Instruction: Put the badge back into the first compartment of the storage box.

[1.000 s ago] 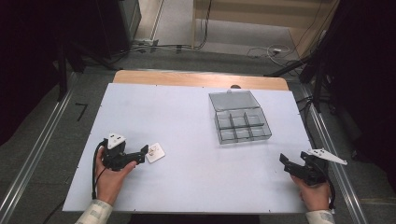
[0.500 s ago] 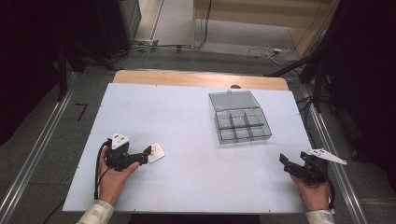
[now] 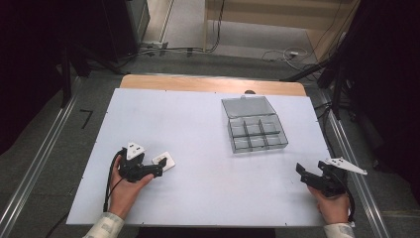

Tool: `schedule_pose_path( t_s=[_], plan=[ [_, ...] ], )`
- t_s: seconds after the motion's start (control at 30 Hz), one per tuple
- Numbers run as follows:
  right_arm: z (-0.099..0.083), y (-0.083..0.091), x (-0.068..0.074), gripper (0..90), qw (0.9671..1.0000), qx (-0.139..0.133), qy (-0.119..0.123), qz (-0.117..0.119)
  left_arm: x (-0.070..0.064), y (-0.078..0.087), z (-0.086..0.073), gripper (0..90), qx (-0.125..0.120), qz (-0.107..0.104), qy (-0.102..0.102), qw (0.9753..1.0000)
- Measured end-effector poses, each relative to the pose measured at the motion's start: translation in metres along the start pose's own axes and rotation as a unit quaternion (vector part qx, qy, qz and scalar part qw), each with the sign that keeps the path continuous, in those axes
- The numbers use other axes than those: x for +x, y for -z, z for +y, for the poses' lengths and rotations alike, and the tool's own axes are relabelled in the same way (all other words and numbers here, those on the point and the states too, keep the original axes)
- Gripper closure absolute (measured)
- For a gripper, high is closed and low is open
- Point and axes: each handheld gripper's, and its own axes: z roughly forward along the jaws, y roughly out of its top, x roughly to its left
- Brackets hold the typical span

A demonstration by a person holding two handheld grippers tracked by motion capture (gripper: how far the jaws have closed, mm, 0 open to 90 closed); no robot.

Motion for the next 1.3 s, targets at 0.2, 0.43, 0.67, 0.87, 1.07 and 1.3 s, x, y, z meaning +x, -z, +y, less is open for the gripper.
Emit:
schedule_pose_path(
  t_s=[0.2, 0.43, 0.67, 0.87, 1.07, 1.3],
  plan=[
    [0.0, 0.0, 0.0, 12.5, 1.0, 0.0, 0.001, 0.002, -0.002, -0.004, 0.0, 7.7, 0.009, -0.009, -0.009, 0.9999],
    [0.0, -0.001, 0.001, 12.5, 1.0, 0.0, 0.002, 0.002, -0.003, -0.006, 0.0, 8.2, 0.018, -0.017, -0.018, 0.9995],
    [0.001, -0.001, 0.002, 12.5, 1.0, 0.001, 0.002, 0.002, -0.01, -0.01, 0.001, 10.9, 0.035, -0.02, -0.05, 0.9979],
    [0.0, -0.001, 0.002, 12.5, 1.0, 0.001, 0.002, 0.002, -0.015, -0.015, 0.002, 11.1, 0.052, -0.026, -0.074, 0.9956],
    [0.0, -0.001, 0.002, 12.5, 1.0, 0.001, 0.002, 0.002, -0.019, -0.017, 0.002, 13.3, 0.065, -0.029, -0.093, 0.9932],
    [0.001, -0.001, 0.003, 12.4, 1.0, 0.0, 0.003, 0.004, -0.023, -0.014, 0.0, 32.0, 0.052, -0.029, -0.09, 0.9941]
  ],
)
